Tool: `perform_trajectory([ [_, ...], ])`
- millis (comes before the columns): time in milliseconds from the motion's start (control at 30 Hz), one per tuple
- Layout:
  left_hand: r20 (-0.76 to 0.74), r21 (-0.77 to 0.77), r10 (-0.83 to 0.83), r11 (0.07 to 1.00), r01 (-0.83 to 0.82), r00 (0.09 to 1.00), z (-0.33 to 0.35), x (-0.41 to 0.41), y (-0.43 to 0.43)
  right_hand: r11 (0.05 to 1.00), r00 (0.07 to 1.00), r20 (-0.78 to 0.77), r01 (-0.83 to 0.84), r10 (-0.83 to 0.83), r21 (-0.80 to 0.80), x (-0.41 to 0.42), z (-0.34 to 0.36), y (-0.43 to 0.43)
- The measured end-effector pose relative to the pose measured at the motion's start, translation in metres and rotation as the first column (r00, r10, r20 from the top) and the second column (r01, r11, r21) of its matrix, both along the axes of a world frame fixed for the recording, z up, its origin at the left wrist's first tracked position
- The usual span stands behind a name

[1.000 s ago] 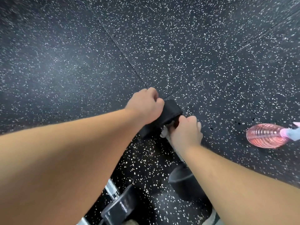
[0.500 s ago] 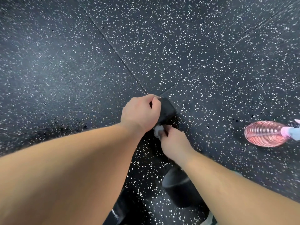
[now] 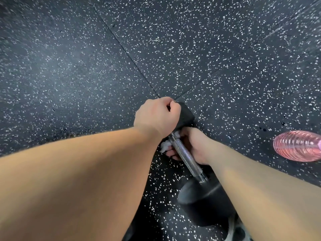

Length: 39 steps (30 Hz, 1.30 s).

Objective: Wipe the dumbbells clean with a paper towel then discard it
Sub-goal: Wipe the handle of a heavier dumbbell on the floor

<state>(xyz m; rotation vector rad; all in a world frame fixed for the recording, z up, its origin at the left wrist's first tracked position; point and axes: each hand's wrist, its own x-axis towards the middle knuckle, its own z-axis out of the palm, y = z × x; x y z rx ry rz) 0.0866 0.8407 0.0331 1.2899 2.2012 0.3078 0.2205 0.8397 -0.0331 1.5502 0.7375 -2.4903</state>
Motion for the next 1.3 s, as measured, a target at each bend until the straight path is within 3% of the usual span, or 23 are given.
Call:
perform_trajectory([
  [133,0.002,-0.016,-0.006,1.000,0.006,1.000,0.002,0.002,0.002,0.999,0.999,0.013,0.032,-0.033,0.029,0.003,0.002,-0.001],
  [233,-0.004,-0.020,0.003,1.000,-0.003,1.000,0.003,0.004,0.004,0.984,0.991,0.079,0.098,-0.110,0.146,0.003,0.003,-0.001],
  [367,-0.027,-0.021,0.003,1.000,-0.004,1.000,0.002,0.005,0.005,0.888,0.957,0.288,-0.096,-0.043,0.450,0.006,0.013,0.001],
  [467,-0.028,-0.020,0.012,1.000,-0.013,1.000,0.001,0.004,0.004,0.803,0.932,0.361,-0.218,0.004,0.554,0.005,0.031,-0.004],
  [600,-0.027,0.003,0.013,1.000,-0.013,1.000,0.000,0.002,0.002,0.756,0.899,0.431,-0.334,0.077,0.563,0.001,0.038,-0.011],
  [767,-0.014,-0.003,0.020,1.000,-0.020,1.000,0.002,0.000,-0.001,0.722,0.903,0.424,-0.340,0.071,0.603,0.003,0.040,-0.017],
  [900,-0.001,-0.009,0.028,1.000,-0.028,1.000,0.002,0.000,-0.001,0.816,0.886,0.463,-0.273,0.007,0.510,-0.008,0.029,-0.025],
  [1000,0.006,-0.008,0.024,1.000,-0.024,1.000,0.002,-0.001,-0.002,0.848,0.844,0.521,-0.363,0.123,0.387,-0.023,0.019,-0.020],
  [1067,0.008,-0.005,0.027,1.000,-0.027,1.000,0.001,-0.002,-0.003,0.795,0.793,0.558,-0.494,0.245,0.352,-0.031,0.019,-0.017],
  [1133,0.010,-0.007,0.029,1.000,-0.029,1.000,0.002,-0.002,-0.002,0.660,0.699,0.605,-0.665,0.383,0.351,-0.036,0.018,-0.015],
  [1267,0.024,-0.006,0.031,1.000,-0.031,0.999,0.000,-0.003,-0.003,0.462,0.561,0.626,-0.821,0.542,0.335,-0.044,0.024,-0.008],
  [1300,0.026,-0.007,0.030,1.000,-0.030,0.999,0.000,-0.003,-0.003,0.465,0.553,0.620,-0.825,0.556,0.319,-0.045,0.026,-0.004],
])
